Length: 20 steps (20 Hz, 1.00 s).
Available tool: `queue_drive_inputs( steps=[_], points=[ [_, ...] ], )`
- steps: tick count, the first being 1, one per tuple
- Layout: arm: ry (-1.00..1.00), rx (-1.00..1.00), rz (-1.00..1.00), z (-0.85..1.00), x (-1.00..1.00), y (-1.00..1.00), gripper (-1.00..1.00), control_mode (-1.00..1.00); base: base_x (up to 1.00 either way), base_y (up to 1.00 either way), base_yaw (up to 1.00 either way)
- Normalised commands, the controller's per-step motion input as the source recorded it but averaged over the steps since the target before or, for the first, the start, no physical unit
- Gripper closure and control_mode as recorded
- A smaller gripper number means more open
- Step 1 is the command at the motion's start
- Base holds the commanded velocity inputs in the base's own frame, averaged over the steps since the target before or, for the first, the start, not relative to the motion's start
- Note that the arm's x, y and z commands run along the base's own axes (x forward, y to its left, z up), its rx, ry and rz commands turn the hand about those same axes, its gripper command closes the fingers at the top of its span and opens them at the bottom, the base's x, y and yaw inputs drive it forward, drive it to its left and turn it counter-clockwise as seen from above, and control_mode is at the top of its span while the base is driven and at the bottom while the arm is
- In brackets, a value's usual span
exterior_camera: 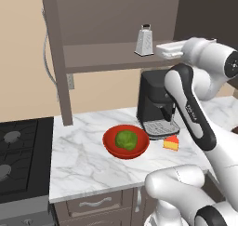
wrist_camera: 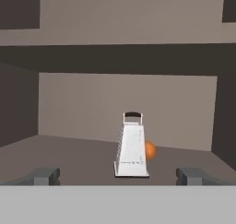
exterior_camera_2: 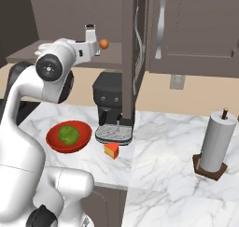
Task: Pick the cheese from the fridge and the cheese grater from the cabinet and place them next to the salad bowl.
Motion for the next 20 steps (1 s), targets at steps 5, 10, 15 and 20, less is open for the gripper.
queue_drive_inputs(
  steps=[5, 10, 15, 20],
  points=[
    [0.01, 0.0, 0.0, 0.0, 0.3, 0.0, -1.0, -1.0, 0.0, 0.0, 0.0],
    [0.0, 0.0, 0.0, 0.0, 0.1, 0.0, -1.0, -1.0, 0.0, 0.0, 0.0],
    [0.0, 0.0, 0.01, 0.0, 0.0, 0.0, -1.0, -1.0, 0.0, 0.0, 0.0],
    [-0.01, 0.0, 0.0, 0.0, 0.05, 0.0, -1.0, -1.0, 0.0, 0.0, 0.0]
  ],
)
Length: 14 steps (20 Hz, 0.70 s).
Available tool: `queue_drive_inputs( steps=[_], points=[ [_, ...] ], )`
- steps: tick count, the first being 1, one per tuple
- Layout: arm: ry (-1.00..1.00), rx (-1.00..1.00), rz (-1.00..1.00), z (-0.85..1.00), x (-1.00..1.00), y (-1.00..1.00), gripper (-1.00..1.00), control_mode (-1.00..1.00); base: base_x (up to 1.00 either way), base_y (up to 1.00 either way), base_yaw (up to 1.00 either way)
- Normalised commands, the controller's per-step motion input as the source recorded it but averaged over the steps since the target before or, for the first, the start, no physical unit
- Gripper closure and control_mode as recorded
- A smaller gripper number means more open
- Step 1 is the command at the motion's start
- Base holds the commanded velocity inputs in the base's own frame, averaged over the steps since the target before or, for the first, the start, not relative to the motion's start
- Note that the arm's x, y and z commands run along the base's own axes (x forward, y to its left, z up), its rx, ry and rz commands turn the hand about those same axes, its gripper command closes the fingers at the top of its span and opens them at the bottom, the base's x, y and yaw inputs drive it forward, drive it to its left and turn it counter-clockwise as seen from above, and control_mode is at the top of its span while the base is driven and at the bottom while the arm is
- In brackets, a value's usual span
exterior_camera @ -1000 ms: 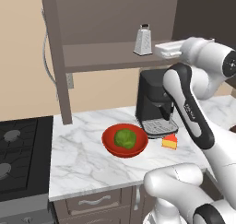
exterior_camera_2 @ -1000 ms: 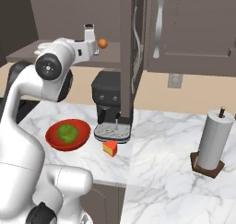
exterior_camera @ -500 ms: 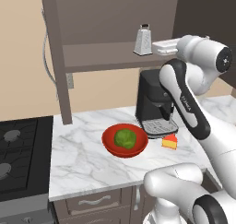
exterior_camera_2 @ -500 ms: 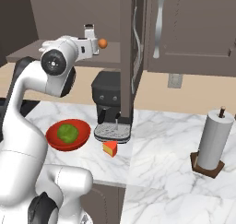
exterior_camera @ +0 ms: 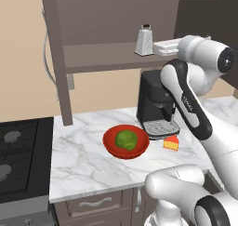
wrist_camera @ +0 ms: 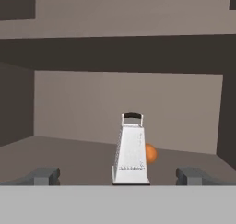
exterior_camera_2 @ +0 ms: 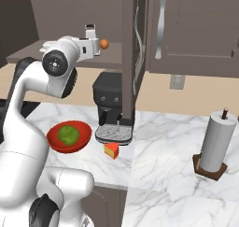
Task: Pick the cheese from the fridge and the cheese grater from the cabinet and place them next to the salad bowl.
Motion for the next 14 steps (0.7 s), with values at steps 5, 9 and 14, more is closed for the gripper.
queue_drive_inputs(
  steps=[5, 9, 14],
  points=[
    [0.0, 0.0, 0.0, -0.04, 0.23, -0.02, -1.0, -1.0, 0.0, 0.0, 0.0],
    [0.01, 0.0, 0.01, -0.17, 0.32, 0.0, -1.0, -1.0, 0.0, 0.0, 0.0],
    [0.01, 0.0, 0.02, -0.09, 0.32, 0.0, -1.0, -1.0, 0.0, 0.0, 0.0]
  ],
)
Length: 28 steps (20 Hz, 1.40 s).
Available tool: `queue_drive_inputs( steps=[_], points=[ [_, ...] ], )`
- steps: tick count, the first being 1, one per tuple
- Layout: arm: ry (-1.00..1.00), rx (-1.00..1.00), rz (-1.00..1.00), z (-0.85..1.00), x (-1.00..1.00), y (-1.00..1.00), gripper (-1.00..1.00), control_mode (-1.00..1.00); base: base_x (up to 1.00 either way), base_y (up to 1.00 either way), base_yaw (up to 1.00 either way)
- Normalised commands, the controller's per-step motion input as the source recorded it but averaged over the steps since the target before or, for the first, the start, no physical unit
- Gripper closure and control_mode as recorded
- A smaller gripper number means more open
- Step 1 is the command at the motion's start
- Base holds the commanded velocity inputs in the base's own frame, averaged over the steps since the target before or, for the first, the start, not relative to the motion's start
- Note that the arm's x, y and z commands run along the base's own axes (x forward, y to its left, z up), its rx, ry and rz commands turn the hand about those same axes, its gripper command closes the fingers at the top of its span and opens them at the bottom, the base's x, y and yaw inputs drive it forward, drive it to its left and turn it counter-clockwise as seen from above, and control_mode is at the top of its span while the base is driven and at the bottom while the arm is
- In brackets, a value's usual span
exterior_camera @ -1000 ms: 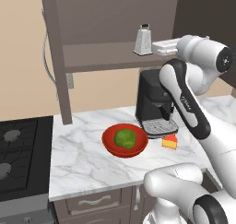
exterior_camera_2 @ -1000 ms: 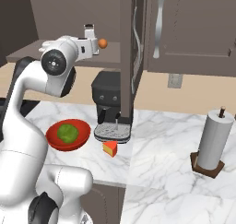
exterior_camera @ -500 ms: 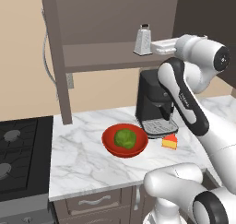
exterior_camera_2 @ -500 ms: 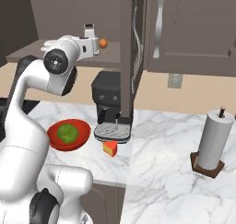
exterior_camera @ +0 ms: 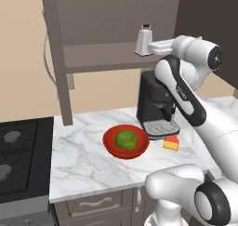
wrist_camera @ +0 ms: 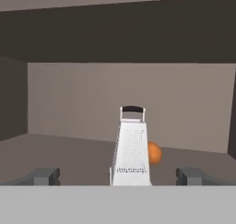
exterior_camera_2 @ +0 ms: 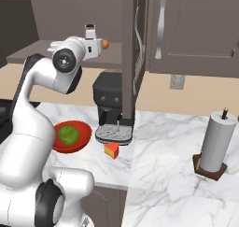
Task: Pick the cheese from the fridge and the cheese grater from the cabinet and place them next to the salad bowl.
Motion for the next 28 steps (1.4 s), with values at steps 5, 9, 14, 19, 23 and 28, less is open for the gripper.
queue_drive_inputs(
  steps=[5, 9, 14, 19, 23, 28],
  points=[
    [0.01, 0.0, 0.0, -0.06, 0.36, 0.0, -1.0, -1.0, 0.0, 0.0, 0.0],
    [0.01, 0.0, 0.0, -0.05, 0.31, 0.0, -1.0, -1.0, 0.0, 0.0, 0.0],
    [0.0, 0.0, 0.0, 0.0, 0.3, 0.0, -1.0, -1.0, 0.0, 0.0, 0.0],
    [0.0, 0.0, 0.0, 0.0, 0.28, 0.0, -1.0, -1.0, 0.0, 0.0, 0.0],
    [0.0, 0.0, 0.0, 0.0, 0.23, 0.0, -1.0, -1.0, 0.0, 0.0, 0.0],
    [0.0, 0.0, 0.0, 0.0, 0.23, 0.0, -1.0, -1.0, 0.0, 0.0, 0.0]
  ],
)
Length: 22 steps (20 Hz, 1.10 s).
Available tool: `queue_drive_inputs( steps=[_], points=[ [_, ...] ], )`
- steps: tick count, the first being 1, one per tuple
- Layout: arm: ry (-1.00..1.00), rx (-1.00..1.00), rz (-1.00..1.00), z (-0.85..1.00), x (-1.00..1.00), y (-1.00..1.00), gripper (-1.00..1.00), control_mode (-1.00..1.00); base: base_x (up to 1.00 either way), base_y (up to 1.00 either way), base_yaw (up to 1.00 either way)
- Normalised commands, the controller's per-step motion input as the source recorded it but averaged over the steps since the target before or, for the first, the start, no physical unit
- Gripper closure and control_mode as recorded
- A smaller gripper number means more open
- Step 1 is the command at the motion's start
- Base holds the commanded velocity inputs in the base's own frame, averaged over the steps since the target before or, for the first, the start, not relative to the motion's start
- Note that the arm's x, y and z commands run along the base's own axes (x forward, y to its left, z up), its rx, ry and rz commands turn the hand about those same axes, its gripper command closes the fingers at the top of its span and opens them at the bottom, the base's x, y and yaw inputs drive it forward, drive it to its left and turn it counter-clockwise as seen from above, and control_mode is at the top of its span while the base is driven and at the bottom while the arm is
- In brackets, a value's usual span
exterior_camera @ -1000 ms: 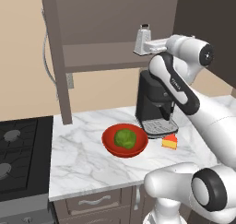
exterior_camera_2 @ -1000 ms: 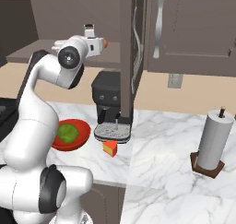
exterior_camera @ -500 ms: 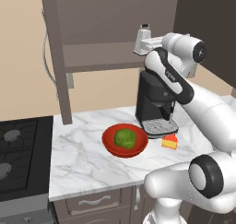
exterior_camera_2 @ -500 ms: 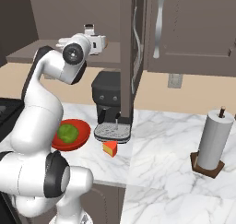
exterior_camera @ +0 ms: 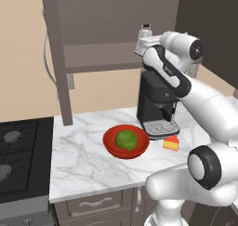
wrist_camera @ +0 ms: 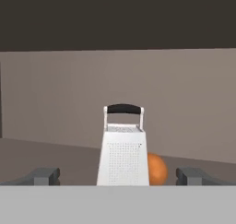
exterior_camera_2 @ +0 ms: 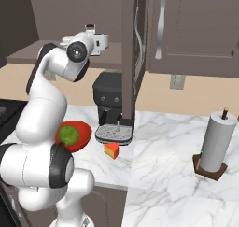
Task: Pick the cheese from the fridge and the cheese grater from the cabinet and place them next to the salad bowl.
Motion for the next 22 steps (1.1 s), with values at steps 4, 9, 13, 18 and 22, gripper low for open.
queue_drive_inputs(
  steps=[4, 9, 13, 18, 22],
  points=[
    [0.0, 0.0, 0.0, -0.05, 0.23, 0.0, -1.0, -1.0, 0.0, 0.0, 0.0],
    [0.02, 0.0, 0.0, -0.11, 0.19, 0.0, -1.0, -1.0, 0.0, 0.0, 0.0],
    [0.0, 0.0, 0.0, -0.03, 0.11, 0.0, -1.0, -1.0, 0.0, 0.0, 0.0],
    [0.0, 0.0, 0.0, 0.0, 0.12, 0.0, -1.0, -1.0, 0.0, 0.0, 0.0],
    [0.0, 0.0, 0.0, 0.0, 0.19, 0.0, -1.0, -1.0, 0.0, 0.0, 0.0]
  ],
)
